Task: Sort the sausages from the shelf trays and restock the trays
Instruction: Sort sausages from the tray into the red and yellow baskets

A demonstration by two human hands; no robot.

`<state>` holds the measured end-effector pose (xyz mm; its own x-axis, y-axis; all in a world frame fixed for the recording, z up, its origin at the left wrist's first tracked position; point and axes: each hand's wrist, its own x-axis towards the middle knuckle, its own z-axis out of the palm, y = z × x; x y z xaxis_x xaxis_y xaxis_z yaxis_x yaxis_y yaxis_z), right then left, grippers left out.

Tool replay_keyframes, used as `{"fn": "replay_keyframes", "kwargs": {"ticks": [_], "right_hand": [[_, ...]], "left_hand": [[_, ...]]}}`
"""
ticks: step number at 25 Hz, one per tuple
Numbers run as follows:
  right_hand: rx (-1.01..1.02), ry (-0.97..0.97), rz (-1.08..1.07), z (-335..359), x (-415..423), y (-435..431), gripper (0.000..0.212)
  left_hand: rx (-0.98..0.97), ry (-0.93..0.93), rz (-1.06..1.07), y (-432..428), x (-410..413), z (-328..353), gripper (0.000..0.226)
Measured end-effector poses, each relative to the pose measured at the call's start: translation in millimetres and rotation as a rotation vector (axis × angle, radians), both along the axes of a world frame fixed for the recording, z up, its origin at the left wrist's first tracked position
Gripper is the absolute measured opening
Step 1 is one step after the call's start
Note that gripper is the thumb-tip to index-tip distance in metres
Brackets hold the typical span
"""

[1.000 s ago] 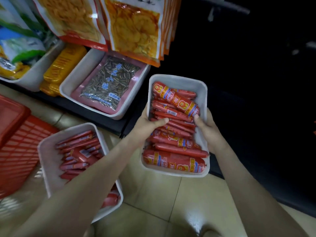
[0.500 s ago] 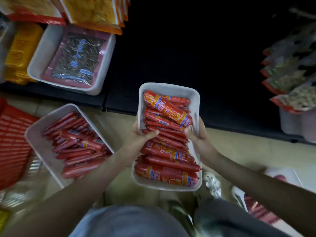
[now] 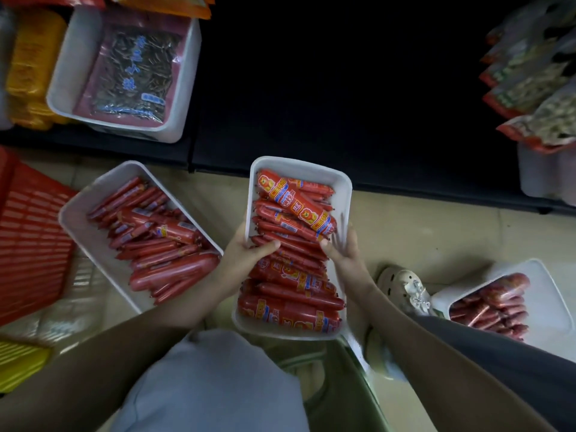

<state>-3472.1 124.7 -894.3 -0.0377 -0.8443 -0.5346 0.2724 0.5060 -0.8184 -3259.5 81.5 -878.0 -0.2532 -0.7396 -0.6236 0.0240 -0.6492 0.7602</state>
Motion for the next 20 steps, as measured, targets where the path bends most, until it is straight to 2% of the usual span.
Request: {"fn": "replay_keyframes", "kwargs": {"ticks": [11, 14, 16, 18, 20], "right_hand": [[0.109, 0.076, 0.000, -77, -21, 4, 0.051], [0.114, 0.088, -0.011, -85, -21, -1, 0.048], [0.156, 0.114, -0.017, -84, -22, -6, 0.047], [0.216, 0.228, -0.026, -81, -24, -11, 0.060], [0.283, 0.422, 0.038, -72, -19, -19, 0.088]], "left_hand": [[0.130, -0.071, -0.051, 9, -14, -86, 0.056], [0.136, -0.075, -0.074, 6, -11, -99, 0.067], [0.157, -0.102, -0.077, 4, -9, -99, 0.060], [0.137, -0.145, -0.157, -4, -8, -88, 0.047], [0.109, -0.195, -0.328, -15, -3, -74, 0.044]]}}
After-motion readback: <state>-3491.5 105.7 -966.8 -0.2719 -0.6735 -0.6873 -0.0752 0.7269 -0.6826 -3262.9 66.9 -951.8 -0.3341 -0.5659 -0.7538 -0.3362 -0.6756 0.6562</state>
